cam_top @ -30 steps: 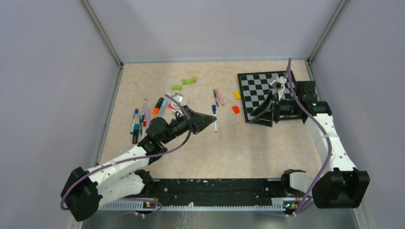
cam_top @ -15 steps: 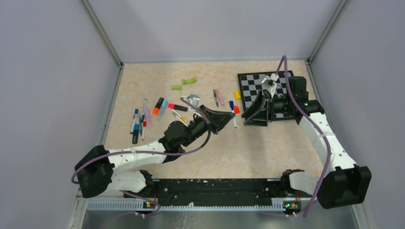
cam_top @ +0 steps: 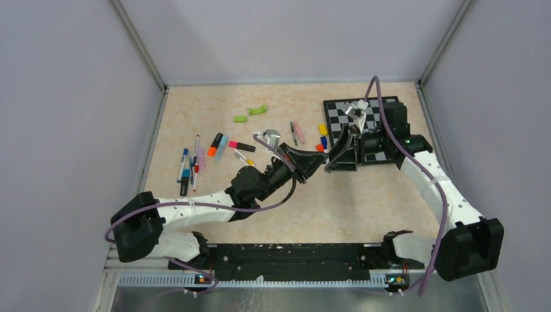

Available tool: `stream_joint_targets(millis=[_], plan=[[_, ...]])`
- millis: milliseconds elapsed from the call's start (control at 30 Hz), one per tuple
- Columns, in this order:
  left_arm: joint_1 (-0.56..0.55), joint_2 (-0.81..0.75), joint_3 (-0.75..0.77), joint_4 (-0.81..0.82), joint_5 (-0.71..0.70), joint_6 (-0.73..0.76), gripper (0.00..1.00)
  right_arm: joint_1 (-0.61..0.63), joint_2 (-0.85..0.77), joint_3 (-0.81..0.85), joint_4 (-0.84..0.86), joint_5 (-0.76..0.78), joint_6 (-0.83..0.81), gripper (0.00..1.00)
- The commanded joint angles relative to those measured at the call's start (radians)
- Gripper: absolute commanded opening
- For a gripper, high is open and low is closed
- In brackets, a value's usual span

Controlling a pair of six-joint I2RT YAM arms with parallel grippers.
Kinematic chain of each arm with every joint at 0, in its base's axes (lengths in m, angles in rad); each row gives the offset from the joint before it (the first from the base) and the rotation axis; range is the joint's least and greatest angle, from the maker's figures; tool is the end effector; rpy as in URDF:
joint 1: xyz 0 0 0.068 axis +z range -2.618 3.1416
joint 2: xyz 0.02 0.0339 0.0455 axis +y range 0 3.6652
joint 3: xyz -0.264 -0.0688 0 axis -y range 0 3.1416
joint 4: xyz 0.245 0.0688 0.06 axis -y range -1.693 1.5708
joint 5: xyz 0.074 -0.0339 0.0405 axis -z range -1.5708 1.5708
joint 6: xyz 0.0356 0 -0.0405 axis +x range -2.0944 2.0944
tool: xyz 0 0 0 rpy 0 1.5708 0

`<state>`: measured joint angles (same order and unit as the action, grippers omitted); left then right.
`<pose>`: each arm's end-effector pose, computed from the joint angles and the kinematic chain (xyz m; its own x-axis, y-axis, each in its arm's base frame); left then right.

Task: Open the pen caps
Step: Pick up the pen from the center of the board.

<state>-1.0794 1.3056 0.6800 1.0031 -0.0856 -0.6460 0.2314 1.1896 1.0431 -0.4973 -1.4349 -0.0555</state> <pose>0.1378 -0.2510 0.3138 -0.3674 -0.5847 -0.7233 0.7762 0.2357 -0.5848 0.2216 0.0884 0.3348 -0.5388 -0.1347 -0.8316 -0.8336 -0.0574 0.5494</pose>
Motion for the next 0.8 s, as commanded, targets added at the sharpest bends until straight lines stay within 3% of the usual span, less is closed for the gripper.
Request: stream_joint_targets(millis=[0, 167, 267, 333, 467, 633, 767], plan=[[-0.010, 0.016, 0.034, 0.078, -0.011, 0.027, 0.00, 0.028, 0.014, 0.026, 0.056, 0.002, 0.035, 0.42], [-0.014, 0.022, 0.033, 0.086, -0.014, 0.032, 0.00, 0.034, 0.015, 0.015, 0.076, -0.003, 0.048, 0.22], [-0.015, 0.022, 0.030, 0.085, -0.015, 0.035, 0.00, 0.035, 0.010, 0.007, 0.085, -0.005, 0.048, 0.00], [-0.015, 0.018, 0.029, 0.080, -0.021, 0.036, 0.00, 0.035, 0.008, 0.001, 0.087, -0.001, 0.047, 0.00], [-0.014, -0.011, 0.016, 0.072, -0.040, 0.060, 0.27, 0.034, 0.002, -0.016, 0.089, 0.004, 0.038, 0.00], [-0.012, -0.080, -0.003, 0.010, -0.058, 0.108, 0.54, 0.034, -0.005, -0.029, 0.082, -0.002, 0.022, 0.00], [-0.004, -0.150, -0.021, -0.052, -0.039, 0.159, 0.85, 0.035, -0.005, -0.037, 0.061, -0.011, -0.011, 0.00]])
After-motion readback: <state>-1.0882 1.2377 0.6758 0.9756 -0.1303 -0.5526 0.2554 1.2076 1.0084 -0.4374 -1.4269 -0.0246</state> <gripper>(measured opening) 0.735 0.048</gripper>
